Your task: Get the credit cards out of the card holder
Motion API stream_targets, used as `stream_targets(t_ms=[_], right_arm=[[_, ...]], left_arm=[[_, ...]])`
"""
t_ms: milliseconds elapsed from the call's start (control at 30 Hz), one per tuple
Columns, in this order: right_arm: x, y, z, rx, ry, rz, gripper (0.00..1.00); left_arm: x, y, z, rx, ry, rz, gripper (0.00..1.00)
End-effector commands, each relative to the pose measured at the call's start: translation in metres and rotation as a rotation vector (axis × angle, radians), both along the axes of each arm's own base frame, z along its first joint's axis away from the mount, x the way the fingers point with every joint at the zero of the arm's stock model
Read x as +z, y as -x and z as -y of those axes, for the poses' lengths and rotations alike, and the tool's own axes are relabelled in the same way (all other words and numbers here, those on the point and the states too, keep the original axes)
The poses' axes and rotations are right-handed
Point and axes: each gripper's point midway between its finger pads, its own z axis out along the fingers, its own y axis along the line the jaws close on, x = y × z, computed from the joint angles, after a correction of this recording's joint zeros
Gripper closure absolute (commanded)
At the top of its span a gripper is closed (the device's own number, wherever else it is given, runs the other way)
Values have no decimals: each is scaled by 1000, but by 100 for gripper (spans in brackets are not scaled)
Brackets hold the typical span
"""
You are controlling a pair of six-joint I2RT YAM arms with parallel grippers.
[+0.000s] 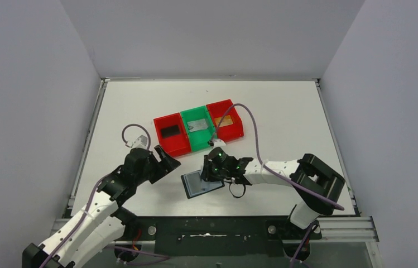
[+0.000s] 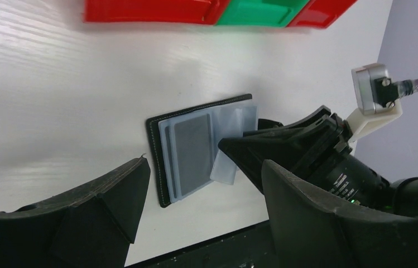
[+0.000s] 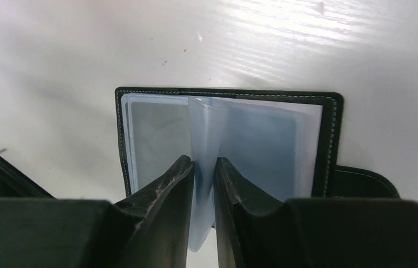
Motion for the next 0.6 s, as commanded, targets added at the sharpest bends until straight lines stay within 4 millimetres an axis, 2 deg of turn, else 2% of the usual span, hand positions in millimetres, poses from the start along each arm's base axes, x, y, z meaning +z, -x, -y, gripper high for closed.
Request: stream_targets(t_ms=[0,167,367,567], right_arm=[[39,-11,-23,-5,-297,3,78],[35,-15,-9,-56,-363,-16,77],[28,-17,12,-139,-388,-32,71],[25,-23,30,-208,-323,2,67]], left_arm=[[22,-12,50,-205,149,88,27],[18,-19,81,-306,205,68,30],[3,-22,112,-339,224,15,33],[-18,-23,130,-337,182,-41,35]])
